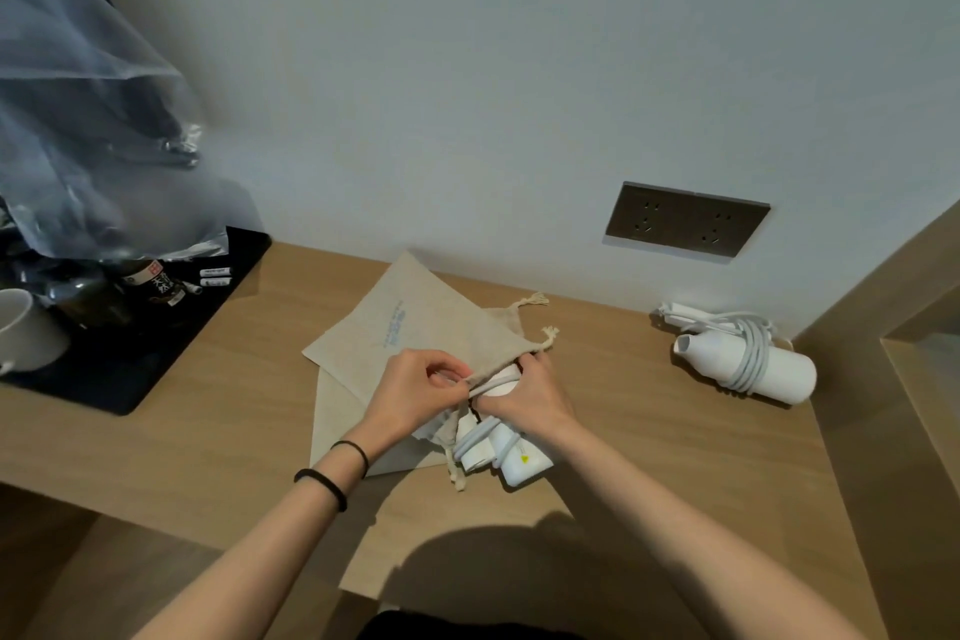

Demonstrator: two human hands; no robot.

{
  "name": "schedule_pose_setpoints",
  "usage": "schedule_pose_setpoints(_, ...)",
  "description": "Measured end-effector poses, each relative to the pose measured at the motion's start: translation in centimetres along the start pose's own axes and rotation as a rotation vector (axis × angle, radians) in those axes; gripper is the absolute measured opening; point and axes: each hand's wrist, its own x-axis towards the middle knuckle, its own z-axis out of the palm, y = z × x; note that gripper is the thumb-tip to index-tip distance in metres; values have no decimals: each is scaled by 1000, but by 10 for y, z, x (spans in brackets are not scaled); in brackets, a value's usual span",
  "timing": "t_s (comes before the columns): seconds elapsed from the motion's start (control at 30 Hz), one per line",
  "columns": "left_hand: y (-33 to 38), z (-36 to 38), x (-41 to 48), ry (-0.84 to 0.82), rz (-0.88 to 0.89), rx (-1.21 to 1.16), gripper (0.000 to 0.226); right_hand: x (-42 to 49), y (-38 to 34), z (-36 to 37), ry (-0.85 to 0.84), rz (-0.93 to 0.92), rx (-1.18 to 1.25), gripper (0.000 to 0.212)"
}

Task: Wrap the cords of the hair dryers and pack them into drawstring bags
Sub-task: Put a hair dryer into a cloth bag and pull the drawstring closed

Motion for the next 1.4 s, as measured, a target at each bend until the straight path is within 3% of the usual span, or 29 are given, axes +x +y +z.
schedule_pose_setpoints(0.2,-16,7,2,13,13,49,19,3,13,7,-22,25,225,67)
schedule_pose_setpoints(0.37,-20,17,15,-60,120,201,39,-6,26,4,-49,128,405,105)
schedule_pose_setpoints(0.57,-14,22,34,-106,201,302,28,-3,30,5,-104,44,539,96)
schedule_pose_setpoints(0.77,-15,20,34,-218,222,213,25,15,34,7,-30,15,481,78)
schedule_pose_setpoints(0.87,-20,15,29,-190,256,254,27,20,38,1,46,-21,208,87)
schedule_pose_setpoints(0.93,-24,13,23,-170,246,286,33,25,45,-6,-52,-64,202,95)
schedule_pose_setpoints(1.03,-37,15,8,-88,234,454,50,34,53,-17,-241,-85,252,60)
schedule_pose_setpoints(1.1,-45,17,-5,24,184,514,54,39,55,-17,-231,-99,124,40)
schedule_pose_setpoints(1.17,-51,18,-18,98,40,491,53,41,54,-12,-185,-96,61,33)
schedule_pose_setpoints(1.27,-63,19,-33,18,-179,504,54,41,54,-1,-101,-95,83,23)
schedule_pose_setpoints(1.4,-69,29,-48,-111,-192,361,42,40,57,10,-5,-51,115,14)
